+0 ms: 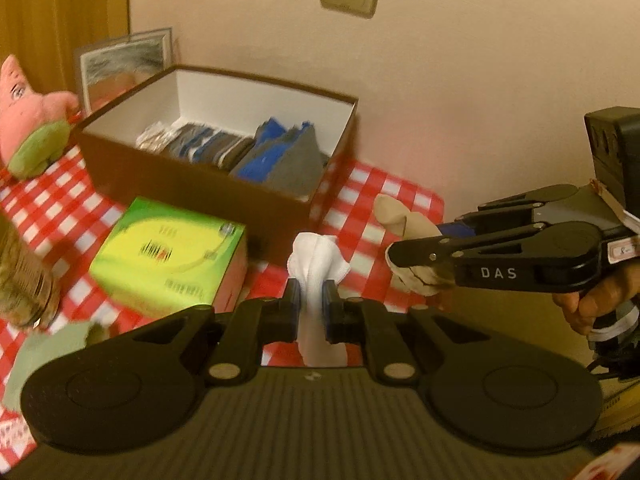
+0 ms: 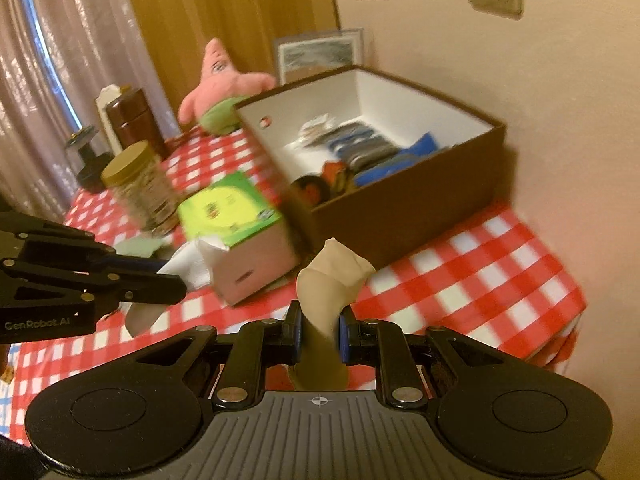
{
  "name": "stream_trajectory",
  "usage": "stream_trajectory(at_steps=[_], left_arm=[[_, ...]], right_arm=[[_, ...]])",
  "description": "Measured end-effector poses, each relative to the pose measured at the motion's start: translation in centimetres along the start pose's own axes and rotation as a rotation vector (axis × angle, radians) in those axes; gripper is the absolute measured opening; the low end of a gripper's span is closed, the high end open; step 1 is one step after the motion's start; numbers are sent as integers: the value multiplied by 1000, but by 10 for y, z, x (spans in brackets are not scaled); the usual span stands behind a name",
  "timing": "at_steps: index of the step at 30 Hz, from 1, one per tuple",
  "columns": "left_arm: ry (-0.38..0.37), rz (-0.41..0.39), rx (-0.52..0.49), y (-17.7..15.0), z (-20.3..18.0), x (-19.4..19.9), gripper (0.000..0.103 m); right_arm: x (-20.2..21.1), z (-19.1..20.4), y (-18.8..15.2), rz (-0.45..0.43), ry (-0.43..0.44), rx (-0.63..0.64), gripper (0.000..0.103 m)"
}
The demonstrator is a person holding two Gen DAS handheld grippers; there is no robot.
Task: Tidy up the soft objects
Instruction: 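Carry the white cloth with the left tool and beige cloth with the right tool toward the box, then release the white cloth from the left tool into the box while the right tool releases the beige cloth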
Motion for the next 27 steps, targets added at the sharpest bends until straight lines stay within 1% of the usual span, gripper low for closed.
stream_trajectory(at_steps=[5, 10, 15, 18, 22, 27], left_arm=[[7, -26, -9, 27, -7, -16, 11], [41, -42, 7, 52, -5, -34, 11], [77, -55, 51, 76, 5, -51, 11], [112, -56, 79, 89, 13, -64, 11], [132, -44, 131, 102, 23, -79, 11], [187, -22, 168, 112, 34, -98, 11]], right_arm=[[1, -26, 27, -42, -16, 19, 18], [-3, -45, 56, -89, -30, 51, 18], [-19, -54, 84, -129, -15, 91, 18], [-31, -61, 100, -149, 6, 103, 18], [-50, -69, 119, -156, 28, 120, 18], [-75, -79, 133, -141, 46, 140, 18]])
Point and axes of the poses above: each gripper's, at about its wrist camera, not at the fingertips, and x roughly against the way its jaws point, z to its left, y to its top, the point moved 5 cm from there along -x, roughly the way its jaws point, and after that the axes turned 1 degree about x, right-handed, at the moved point
